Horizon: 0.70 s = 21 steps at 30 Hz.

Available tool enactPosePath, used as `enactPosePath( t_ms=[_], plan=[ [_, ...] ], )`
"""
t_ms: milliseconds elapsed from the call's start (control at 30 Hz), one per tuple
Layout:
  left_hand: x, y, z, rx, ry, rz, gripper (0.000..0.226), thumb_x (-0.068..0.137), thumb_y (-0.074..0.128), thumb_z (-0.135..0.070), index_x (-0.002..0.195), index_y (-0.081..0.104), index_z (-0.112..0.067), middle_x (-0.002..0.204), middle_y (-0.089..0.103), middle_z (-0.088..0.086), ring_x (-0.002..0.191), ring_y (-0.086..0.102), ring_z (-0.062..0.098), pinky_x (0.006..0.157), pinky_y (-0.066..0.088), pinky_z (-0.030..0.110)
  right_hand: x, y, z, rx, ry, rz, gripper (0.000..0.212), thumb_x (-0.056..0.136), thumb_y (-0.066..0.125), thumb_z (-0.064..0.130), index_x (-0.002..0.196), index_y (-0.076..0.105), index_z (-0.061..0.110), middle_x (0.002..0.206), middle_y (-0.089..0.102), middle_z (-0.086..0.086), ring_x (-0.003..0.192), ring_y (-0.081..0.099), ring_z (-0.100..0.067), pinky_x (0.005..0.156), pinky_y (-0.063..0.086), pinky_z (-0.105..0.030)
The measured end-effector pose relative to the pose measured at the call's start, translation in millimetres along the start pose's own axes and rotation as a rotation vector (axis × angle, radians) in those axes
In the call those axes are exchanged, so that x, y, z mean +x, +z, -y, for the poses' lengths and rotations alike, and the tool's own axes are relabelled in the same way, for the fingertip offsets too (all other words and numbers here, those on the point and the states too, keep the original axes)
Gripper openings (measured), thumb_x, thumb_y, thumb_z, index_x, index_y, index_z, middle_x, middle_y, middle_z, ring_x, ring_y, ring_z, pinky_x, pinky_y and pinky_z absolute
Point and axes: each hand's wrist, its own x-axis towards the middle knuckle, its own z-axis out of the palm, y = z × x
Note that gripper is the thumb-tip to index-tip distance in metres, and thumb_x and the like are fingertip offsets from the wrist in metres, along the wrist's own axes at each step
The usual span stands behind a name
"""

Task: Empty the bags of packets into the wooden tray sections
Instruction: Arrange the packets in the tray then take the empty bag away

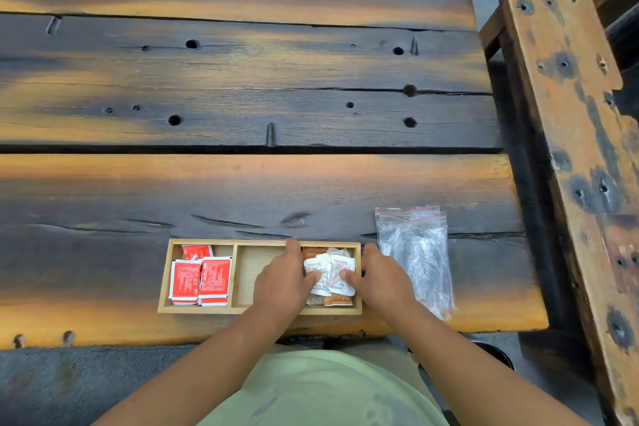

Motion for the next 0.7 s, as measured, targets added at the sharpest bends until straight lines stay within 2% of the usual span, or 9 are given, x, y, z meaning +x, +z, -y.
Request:
enactPosePath(
  t_ms=[200,400,500,633,700],
  plan=[
    [2,-2,1,0.026,0.029,0.010,0.035,0.089,0.067,-0.040,0.098,0.037,-0.023,0.082,0.057,-0.005,0.068,0.057,0.017,0.052,0.039,0.030,-1,3,0,0.034,0.013,-0.010,0.038,0.089,0.065,0.051,0.101,0.048,0.018,0.086,0.063,0.002,0.077,0.063,-0.019,0.064,0.053,-0.036],
    [3,-12,2,-0.054,0.056,0.056,0.034,0.089,0.068,-0.039,0.096,0.041,-0.020,0.078,0.054,-0.004,0.068,0.053,0.016,0.050,0.033,0.028,-11,-2,2,0.153,0.069,-0.021,0.036,0.089,0.067,0.048,0.086,0.044,0.020,0.076,0.055,0.004,0.064,0.052,-0.013,0.054,0.038,-0.028],
    [5,-16,4,-0.061,0.100,0.069,0.032,0.088,0.069,-0.041,0.092,0.044,-0.021,0.078,0.056,-0.004,0.068,0.052,0.014,0.051,0.033,0.028,-24,-3,3,0.220,0.114,-0.045,0.033,0.089,0.066,0.048,0.083,0.049,0.021,0.080,0.061,0.003,0.071,0.059,-0.014,0.063,0.047,-0.031],
    [7,-14,9,-0.125,0.173,0.074,0.023,0.089,0.068,-0.035,0.084,0.048,-0.024,0.080,0.060,-0.003,0.071,0.054,0.013,0.056,0.039,0.030,-43,-6,4,0.338,0.178,-0.098,0.024,0.092,0.064,0.039,0.091,0.059,0.015,0.084,0.065,0.000,0.076,0.060,-0.014,0.067,0.047,-0.028],
    [7,-14,6,-0.168,0.203,0.085,0.018,0.087,0.069,-0.031,0.085,0.051,-0.025,0.082,0.063,-0.002,0.074,0.057,0.016,0.061,0.044,0.032,-52,-7,4,0.418,0.179,-0.099,0.018,0.092,0.062,0.034,0.090,0.060,0.016,0.086,0.068,-0.003,0.080,0.063,-0.016,0.073,0.052,-0.031]
  ],
)
